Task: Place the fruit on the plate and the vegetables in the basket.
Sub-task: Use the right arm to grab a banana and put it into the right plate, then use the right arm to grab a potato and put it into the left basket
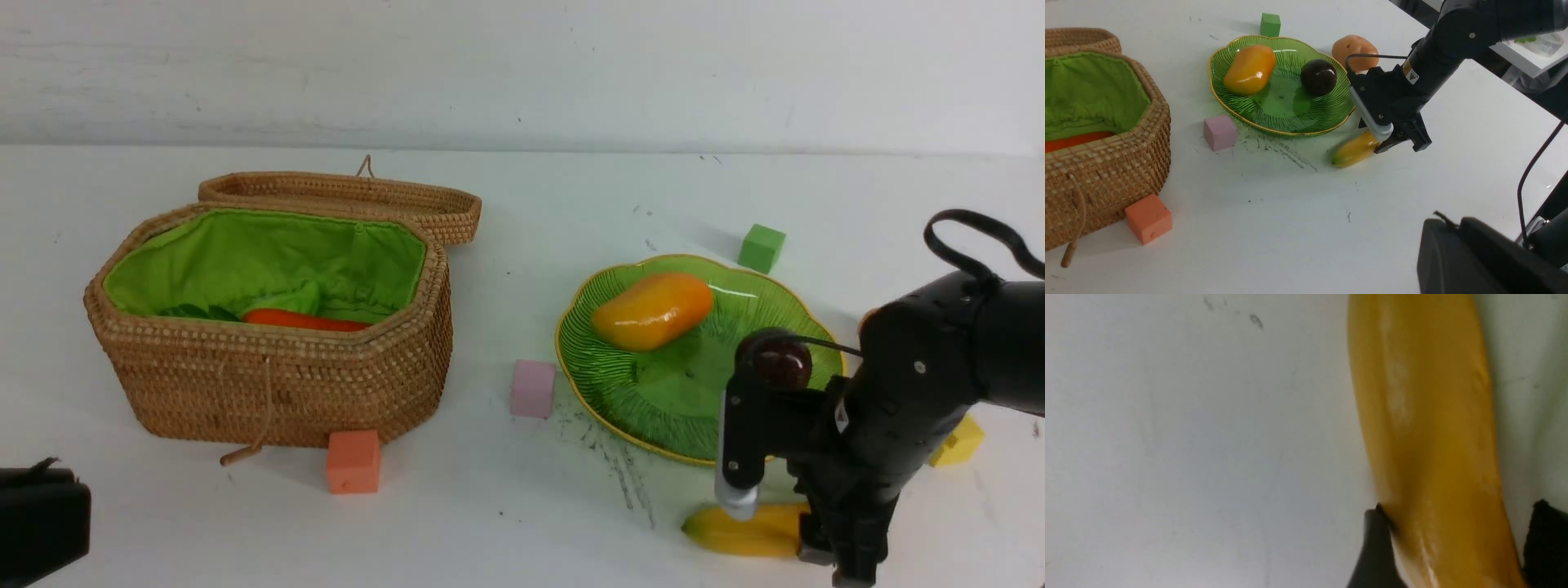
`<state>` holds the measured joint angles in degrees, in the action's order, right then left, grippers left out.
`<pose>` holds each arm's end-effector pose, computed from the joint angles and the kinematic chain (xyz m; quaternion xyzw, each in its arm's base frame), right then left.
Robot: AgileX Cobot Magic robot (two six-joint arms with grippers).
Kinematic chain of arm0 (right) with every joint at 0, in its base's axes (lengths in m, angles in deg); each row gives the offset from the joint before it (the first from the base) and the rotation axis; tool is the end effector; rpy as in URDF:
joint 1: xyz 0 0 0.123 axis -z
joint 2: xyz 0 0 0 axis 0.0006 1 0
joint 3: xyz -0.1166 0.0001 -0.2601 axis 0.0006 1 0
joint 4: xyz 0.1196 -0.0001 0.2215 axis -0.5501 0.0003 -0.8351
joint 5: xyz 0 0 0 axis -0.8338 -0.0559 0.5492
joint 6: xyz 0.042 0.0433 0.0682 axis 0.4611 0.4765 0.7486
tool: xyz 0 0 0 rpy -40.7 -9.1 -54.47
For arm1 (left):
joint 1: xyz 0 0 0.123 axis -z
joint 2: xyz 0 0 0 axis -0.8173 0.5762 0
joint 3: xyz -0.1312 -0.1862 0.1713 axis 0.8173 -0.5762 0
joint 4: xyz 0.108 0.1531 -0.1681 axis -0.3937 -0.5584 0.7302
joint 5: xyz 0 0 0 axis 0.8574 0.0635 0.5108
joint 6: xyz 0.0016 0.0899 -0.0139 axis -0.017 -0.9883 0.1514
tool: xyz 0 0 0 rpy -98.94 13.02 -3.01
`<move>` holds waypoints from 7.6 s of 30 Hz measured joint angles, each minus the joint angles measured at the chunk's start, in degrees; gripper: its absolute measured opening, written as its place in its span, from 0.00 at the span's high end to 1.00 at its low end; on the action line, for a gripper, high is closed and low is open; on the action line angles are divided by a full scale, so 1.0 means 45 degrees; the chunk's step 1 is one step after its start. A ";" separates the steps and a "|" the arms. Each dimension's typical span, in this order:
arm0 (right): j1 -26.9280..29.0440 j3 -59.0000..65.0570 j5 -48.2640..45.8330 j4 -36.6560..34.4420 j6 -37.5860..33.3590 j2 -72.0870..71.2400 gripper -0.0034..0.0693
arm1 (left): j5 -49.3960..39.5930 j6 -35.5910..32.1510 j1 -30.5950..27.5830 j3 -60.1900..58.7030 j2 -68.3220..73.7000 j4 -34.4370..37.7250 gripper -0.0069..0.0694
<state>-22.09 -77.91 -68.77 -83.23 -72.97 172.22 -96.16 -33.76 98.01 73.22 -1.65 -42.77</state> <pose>0.2898 0.1135 0.1716 -0.6203 0.7770 -0.0493 0.0955 0.0419 -0.0485 0.3934 0.2148 0.7905 -0.3076 0.4841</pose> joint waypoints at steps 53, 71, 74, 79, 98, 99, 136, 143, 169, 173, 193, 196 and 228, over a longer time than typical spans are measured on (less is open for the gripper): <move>0.0000 -0.7507 -0.3111 -0.5313 0.6803 0.0877 0.52 | 0.1325 0.2972 0.0000 0.0000 0.0011 -0.5353 0.83; 0.0000 -0.7802 -0.2493 -0.3590 0.8032 0.2635 0.52 | 0.1222 0.3024 0.0000 0.0000 0.0011 -0.5370 0.82; 0.0000 -0.7806 -0.2419 -0.3525 0.8032 0.2635 0.48 | 0.1222 0.3024 0.0000 0.0000 0.0011 -0.5370 0.82; 0.0000 -0.7817 -0.2344 -0.3457 0.8032 0.2635 0.31 | 0.1222 0.3024 0.0000 0.0000 0.0011 -0.5370 0.81; 0.0000 -0.8806 -0.5286 -0.3176 0.9908 -0.0577 0.78 | 0.1222 0.3024 0.0000 -0.0012 0.0011 -0.5370 0.81; 0.0000 -0.8806 -0.5427 -0.3176 1.0080 -0.0672 0.82 | 0.1222 0.3024 0.0000 -0.0012 0.0011 -0.5370 0.81; 0.0030 -0.8806 -0.6934 -0.3222 1.0933 -0.1007 0.94 | 0.1600 0.3013 0.0000 -0.0024 0.0011 -0.3415 0.81; 0.1270 -0.8806 -0.6934 -0.3086 1.0991 -0.1007 0.93 | 0.1600 0.2568 0.0000 -0.0024 0.0011 -0.2470 0.81; 0.5334 -0.8816 -0.3997 -0.1193 1.1706 0.3034 0.03 | 0.1650 -0.1332 0.0000 -0.0024 0.0011 0.1817 0.57; 0.5334 -0.8816 -0.3184 -0.0916 1.1706 0.3793 0.04 | 0.1650 -0.1332 0.0000 -0.0024 0.0011 0.1833 0.42; 0.5334 -0.8905 -0.1790 -0.0128 1.1706 0.4902 0.06 | 0.1377 -0.1332 0.0000 -0.0024 0.0011 0.2096 0.93; 0.5334 -0.8973 -0.1735 -0.0128 1.1706 0.5068 0.06 | 0.1377 -0.1332 0.0000 -0.0024 0.0011 0.2113 0.93; 0.5360 -0.9010 -0.2029 -0.0532 1.1706 0.4980 0.11 | 0.1363 -0.1332 0.0000 -0.0024 0.0011 0.2113 0.93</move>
<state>2.03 -118.45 -77.90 -85.63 -20.29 194.63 -90.03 -39.75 98.01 73.11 -1.60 -33.26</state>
